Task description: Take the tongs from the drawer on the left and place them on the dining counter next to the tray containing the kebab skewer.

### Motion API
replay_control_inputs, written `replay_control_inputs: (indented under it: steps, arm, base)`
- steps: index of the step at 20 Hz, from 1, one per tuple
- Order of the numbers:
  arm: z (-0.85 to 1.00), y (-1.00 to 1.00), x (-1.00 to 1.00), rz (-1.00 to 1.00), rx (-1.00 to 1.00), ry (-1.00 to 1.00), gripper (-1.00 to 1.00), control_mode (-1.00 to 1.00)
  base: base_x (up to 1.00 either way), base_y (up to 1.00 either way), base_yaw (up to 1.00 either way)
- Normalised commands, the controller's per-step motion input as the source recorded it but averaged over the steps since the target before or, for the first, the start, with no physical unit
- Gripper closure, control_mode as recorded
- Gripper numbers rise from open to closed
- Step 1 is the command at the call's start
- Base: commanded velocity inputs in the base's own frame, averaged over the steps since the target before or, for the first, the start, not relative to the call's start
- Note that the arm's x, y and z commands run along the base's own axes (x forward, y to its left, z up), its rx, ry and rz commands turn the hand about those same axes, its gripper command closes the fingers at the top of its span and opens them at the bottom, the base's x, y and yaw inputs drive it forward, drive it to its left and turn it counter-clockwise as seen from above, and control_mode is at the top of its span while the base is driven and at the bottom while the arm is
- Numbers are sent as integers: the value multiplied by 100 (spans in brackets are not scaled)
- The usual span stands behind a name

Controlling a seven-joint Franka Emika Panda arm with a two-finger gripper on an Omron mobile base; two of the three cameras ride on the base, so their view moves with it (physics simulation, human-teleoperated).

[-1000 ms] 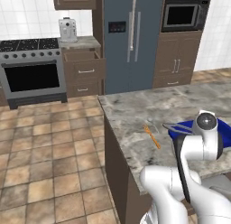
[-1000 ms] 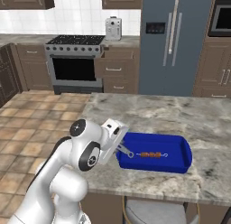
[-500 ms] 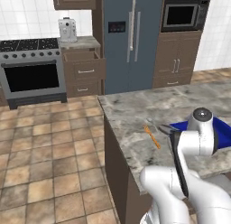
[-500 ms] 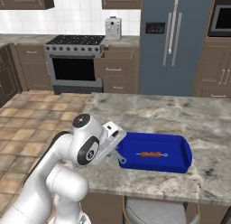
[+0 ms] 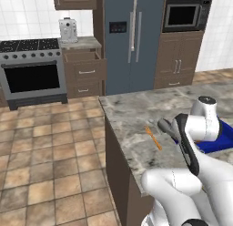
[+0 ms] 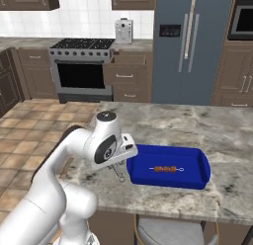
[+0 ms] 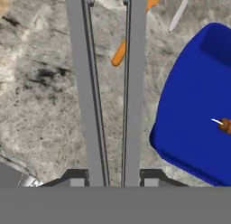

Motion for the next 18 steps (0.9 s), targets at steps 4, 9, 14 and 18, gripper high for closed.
replay_control_inputs:
  steps: [4, 9, 14, 18]
  arm:
    - [-14, 0, 0, -33, 16, 0, 100, -100]
    - [-5, 0, 0, -18, 3, 0, 100, -100]
    - [-11, 2, 0, -12, 0, 0, 100, -100]
    - [-29, 20, 0, -24, 0, 0, 100, -100]
  base:
    - [0, 0, 0]
    - [0, 0, 0]
    - [0, 0, 0]
    - [0, 0, 0]
